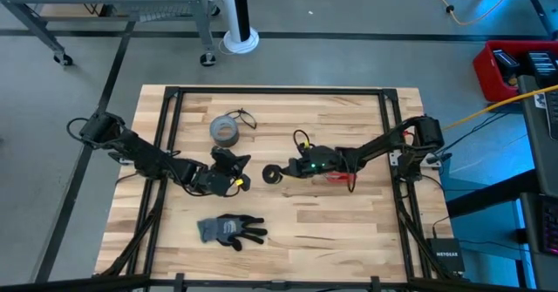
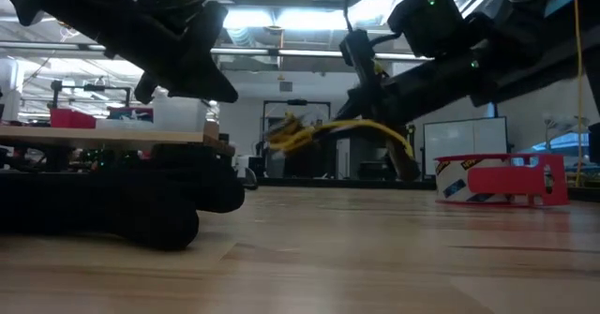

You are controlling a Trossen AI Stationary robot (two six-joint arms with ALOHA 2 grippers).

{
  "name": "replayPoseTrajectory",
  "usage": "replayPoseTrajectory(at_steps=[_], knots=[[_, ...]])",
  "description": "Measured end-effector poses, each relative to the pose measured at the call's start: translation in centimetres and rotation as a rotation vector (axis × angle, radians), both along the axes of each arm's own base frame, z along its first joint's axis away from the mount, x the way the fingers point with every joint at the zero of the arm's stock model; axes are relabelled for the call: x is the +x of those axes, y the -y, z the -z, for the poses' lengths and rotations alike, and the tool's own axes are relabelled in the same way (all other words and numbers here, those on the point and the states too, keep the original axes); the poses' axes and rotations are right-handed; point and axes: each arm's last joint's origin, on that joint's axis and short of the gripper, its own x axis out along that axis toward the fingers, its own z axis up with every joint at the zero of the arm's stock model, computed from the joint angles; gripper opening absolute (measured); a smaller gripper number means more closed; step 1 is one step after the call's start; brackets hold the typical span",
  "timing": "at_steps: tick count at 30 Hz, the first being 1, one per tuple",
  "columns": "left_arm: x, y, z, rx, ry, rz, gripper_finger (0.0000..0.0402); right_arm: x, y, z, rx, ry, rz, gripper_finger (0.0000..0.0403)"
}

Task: Coil cords
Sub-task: Coil the yellow wire onto the spool, then return to Home Position

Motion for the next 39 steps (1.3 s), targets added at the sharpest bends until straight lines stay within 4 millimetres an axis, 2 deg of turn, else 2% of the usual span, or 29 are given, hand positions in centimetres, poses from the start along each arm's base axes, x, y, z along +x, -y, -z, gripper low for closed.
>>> replayPoseTrajectory(at_steps=[11, 23, 27, 35, 39], knots=[[0.1, -0.2, 0.0, -0.009, 0.008, -0.011, 0.0001, -0.7, 0.0, 1.3, 0.0, -0.155, 0.001, 0.0005], [0.2, 0.0, 0.1, -0.065, -0.01, 0.068, 0.0001, -1.0, 0.1, 1.6, 0.002, -0.202, 0.003, 0.0009], [0.2, 0.0, 0.1, -0.062, -0.013, 0.07, 0.0001, -1.1, 0.1, 1.7, 0.0, -0.216, 0.002, 0.0036], [0.2, 0.0, 0.1, -0.024, -0.044, 0.087, 0.0001, -1.1, 0.1, 1.8, -0.003, -0.225, -0.001, 0.0121], [0.2, 0.0, 0.1, 0.011, -0.072, 0.103, 0.0001, -1.1, 0.1, 1.8, -0.003, -0.225, -0.002, 0.0146]])
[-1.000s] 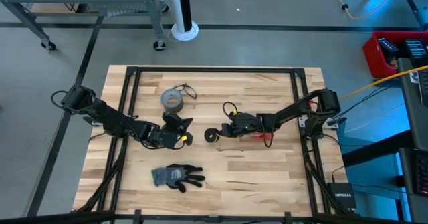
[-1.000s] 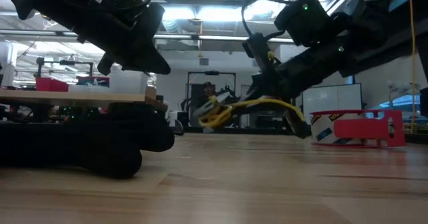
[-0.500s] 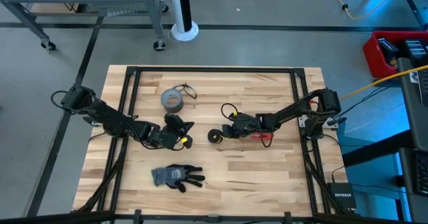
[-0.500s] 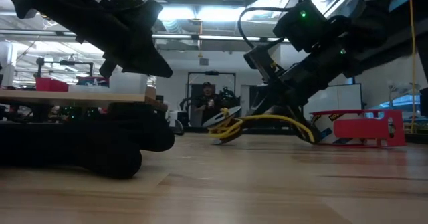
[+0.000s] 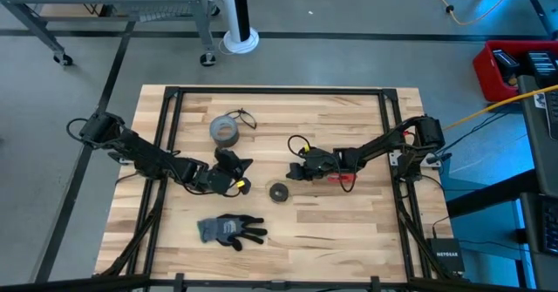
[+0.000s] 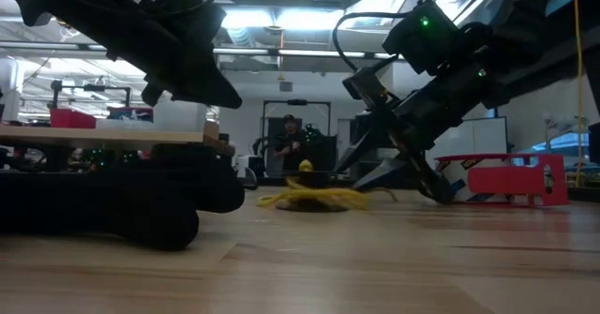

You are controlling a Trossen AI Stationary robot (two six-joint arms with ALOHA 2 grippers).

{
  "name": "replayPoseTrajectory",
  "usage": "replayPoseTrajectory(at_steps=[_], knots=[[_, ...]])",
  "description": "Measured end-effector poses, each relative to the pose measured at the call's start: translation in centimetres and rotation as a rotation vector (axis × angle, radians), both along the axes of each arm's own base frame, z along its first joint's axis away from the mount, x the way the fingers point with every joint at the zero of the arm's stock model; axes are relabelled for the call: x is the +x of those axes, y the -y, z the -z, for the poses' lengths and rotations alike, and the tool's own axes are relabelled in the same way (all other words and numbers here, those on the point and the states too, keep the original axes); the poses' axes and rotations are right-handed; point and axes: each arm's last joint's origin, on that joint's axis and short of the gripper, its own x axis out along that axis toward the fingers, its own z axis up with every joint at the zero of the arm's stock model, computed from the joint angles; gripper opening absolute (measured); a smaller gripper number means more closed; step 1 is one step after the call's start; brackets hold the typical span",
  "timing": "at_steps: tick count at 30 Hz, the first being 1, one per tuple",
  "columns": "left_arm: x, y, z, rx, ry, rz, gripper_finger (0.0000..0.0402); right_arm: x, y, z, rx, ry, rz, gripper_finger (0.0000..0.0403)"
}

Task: Coil cords
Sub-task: Return to Home Position

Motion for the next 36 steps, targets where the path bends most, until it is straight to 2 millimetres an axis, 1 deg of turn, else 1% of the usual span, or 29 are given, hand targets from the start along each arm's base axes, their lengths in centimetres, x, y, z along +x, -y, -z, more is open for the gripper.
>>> replayPoseTrajectory(at_steps=[7, 11, 13, 16, 19, 21, 24, 27, 30, 34, 36], knots=[[-0.1, -0.1, -0.1, 0.077, -0.019, -0.034, 0.0001, 0.0, 0.0, 0.0, 0.0, 0.0, -0.001, 0.0151], [-0.4, -0.1, -0.5, 0.166, -0.035, -0.072, 0.0001, -0.1, 0.3, -0.3, -0.003, 0.003, 0.005, 0.0151], [-0.7, 0.1, -1.0, 0.216, -0.036, -0.094, 0.0001, -0.2, 0.6, -1.0, -0.027, 0.028, 0.004, 0.0151], [-1.7, 0.3, -2.3, 0.283, -0.05, -0.101, 0.0001, -0.2, 0.9, -3.0, -0.088, 0.111, -0.022, 0.0151], [-3.6, 0.3, -3.9, 0.31, -0.066, -0.086, 0.0001, -0.6, 0.9, -5.2, -0.164, 0.187, -0.07, 0.0151], [-5.1, 0.0, -5.1, 0.319, -0.064, -0.08, 0.0001, -1.0, 0.9, -7.1, -0.231, 0.256, -0.102, 0.0151], [-7.7, -0.7, -7.1, 0.327, -0.042, -0.074, 0.0001, -2.2, 0.9, -10.0, -0.33, 0.335, -0.147, 0.0151], [-10.4, -1.6, -8.8, 0.331, -0.018, -0.049, 0.0001, -4.0, 0.9, -12.7, -0.438, 0.375, -0.151, 0.0151], [-12.8, -2.6, -9.8, 0.329, 0.006, -0.026, 0.0001, -6.3, 1.2, -14.8, -0.555, 0.357, -0.107, 0.0151], [-15.3, -3.7, -10.2, 0.331, 0.006, 0.018, 0.0001, -9.4, 1.5, -16.6, -0.68, 0.304, -0.034, 0.0151], [-16.2, -4.1, -10.2, 0.326, -0.006, 0.066, 0.0001, -10.7, 1.6, -17.0, -0.726, 0.297, -0.014, 0.0151]])
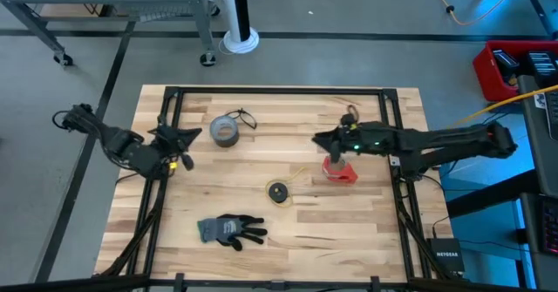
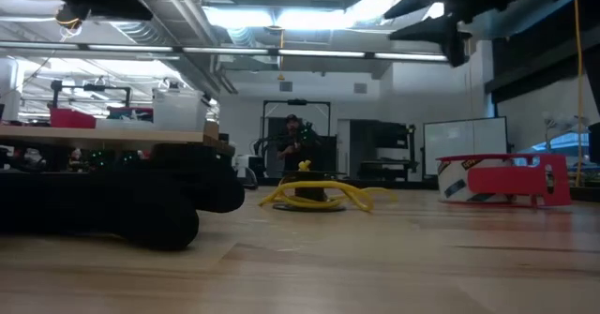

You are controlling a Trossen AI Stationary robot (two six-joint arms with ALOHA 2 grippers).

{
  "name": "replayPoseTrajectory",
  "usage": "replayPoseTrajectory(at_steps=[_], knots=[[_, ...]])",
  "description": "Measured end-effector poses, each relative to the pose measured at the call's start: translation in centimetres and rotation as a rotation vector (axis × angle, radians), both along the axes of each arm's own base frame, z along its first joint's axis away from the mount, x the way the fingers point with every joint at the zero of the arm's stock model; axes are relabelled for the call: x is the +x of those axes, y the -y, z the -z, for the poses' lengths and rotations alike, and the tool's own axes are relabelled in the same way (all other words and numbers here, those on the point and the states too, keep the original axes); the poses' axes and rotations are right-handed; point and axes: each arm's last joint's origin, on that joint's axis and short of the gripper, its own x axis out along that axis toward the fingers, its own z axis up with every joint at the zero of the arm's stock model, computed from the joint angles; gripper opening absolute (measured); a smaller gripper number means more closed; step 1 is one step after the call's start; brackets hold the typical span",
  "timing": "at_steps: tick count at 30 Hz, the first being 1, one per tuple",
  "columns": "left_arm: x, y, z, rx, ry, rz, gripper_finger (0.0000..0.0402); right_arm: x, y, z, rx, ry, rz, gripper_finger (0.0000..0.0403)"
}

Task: Coil cords
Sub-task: Return to Home Position

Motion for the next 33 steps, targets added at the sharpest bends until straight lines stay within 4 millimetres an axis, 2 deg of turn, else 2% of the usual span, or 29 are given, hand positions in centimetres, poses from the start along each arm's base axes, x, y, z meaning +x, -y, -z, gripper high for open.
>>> replayPoseTrajectory(at_steps=[7, 13, 16, 20, 24, 28, 33], knots=[[-1.1, -0.3, -0.1, -0.043, -0.031, 0.188, 0.0001, -3.5, 0.0, 0.9, -0.066, -0.032, -0.011, 0.0151], [-1.1, -0.2, -0.1, -0.041, -0.048, 0.254, 0.0001, -6.1, 0.0, 1.9, -0.067, 0.015, -0.004, 0.0151], [-0.6, 0.2, 0.2, 0.023, -0.03, 0.29, 0.0001, -7.1, 0.0, 2.4, -0.071, 0.046, 0.017, 0.0151], [0.5, 0.9, 1.9, 0.155, 0.021, 0.386, 0.0001, -8.0, 0.0, 3.2, -0.071, 0.076, 0.021, 0.0151], [1.0, 1.2, 3.9, 0.197, 0.138, 0.418, 0.0001, -8.7, 0.0, 3.8, -0.071, 0.102, 0.022, 0.0151], [1.2, 0.8, 6.2, 0.181, 0.191, 0.381, 0.0001, -9.3, 0.1, 4.8, -0.074, 0.112, 0.044, 0.0151], [1.4, 0.6, 9.1, 0.101, 0.189, 0.464, 0.0001, -9.6, 0.1, 6.3, -0.042, 0.11, 0.06, 0.0151]])
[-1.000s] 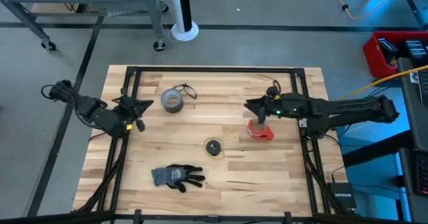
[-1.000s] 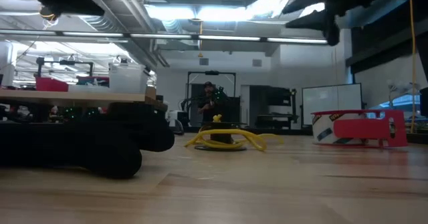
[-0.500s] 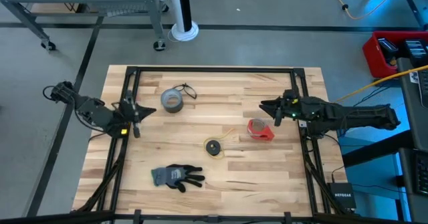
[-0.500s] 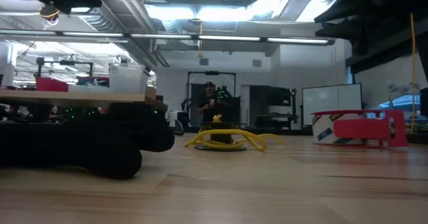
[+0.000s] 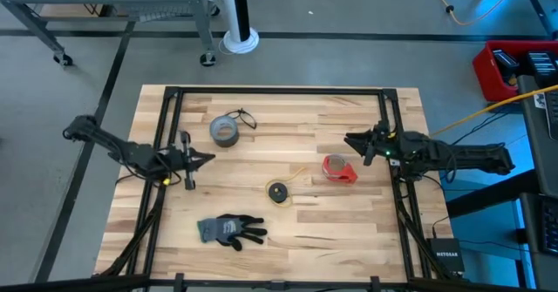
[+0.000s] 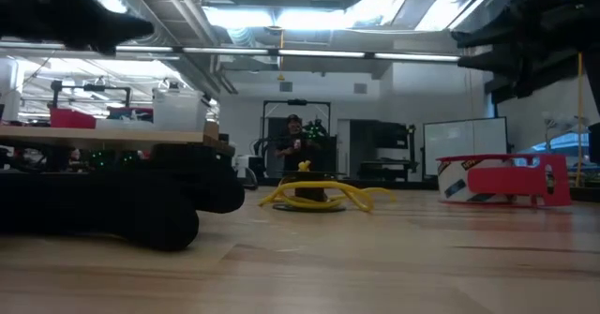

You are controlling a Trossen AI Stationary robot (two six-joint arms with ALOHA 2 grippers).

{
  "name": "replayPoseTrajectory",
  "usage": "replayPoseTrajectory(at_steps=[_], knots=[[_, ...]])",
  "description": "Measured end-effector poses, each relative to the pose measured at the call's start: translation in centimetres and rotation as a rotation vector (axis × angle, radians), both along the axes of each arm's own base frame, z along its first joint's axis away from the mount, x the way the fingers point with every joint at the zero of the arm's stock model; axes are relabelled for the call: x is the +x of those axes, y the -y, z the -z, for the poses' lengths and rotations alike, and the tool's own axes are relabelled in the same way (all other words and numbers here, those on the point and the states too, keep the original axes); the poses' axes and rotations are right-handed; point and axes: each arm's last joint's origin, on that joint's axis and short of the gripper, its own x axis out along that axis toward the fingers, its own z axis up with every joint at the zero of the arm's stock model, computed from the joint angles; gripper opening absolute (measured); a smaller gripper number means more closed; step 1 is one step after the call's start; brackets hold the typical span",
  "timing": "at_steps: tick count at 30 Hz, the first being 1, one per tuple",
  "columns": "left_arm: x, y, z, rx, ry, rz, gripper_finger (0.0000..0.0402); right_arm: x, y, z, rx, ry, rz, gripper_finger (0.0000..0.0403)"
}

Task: Coil cords
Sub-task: Return to Home Position

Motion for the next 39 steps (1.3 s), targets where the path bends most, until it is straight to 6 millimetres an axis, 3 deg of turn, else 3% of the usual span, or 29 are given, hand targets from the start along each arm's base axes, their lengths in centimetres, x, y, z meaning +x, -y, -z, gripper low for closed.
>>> replayPoseTrajectory(at_steps=[6, 11, 19, 39], knots=[[0.2, -0.3, 1.3, 0.005, -0.028, 0.008, 0.0001, 0.1, 0.0, 2.3, 0.08, -0.033, 0.014, 0.0151], [0.3, -0.7, 1.1, 0.032, -0.013, 0.0, 0.0001, 0.2, 0.0, 3.9, 0.151, -0.024, 0.025, 0.0151], [0.6, -2.0, 0.3, 0.038, 0.068, -0.029, 0.0001, 0.5, -0.1, 5.2, 0.119, 0.075, -0.037, 0.0151], [0.4, -5.0, 2.3, -0.073, -0.117, -0.223, 0.0001, 0.3, 0.2, 6.2, 0.1, -0.002, 0.079, 0.0151]])
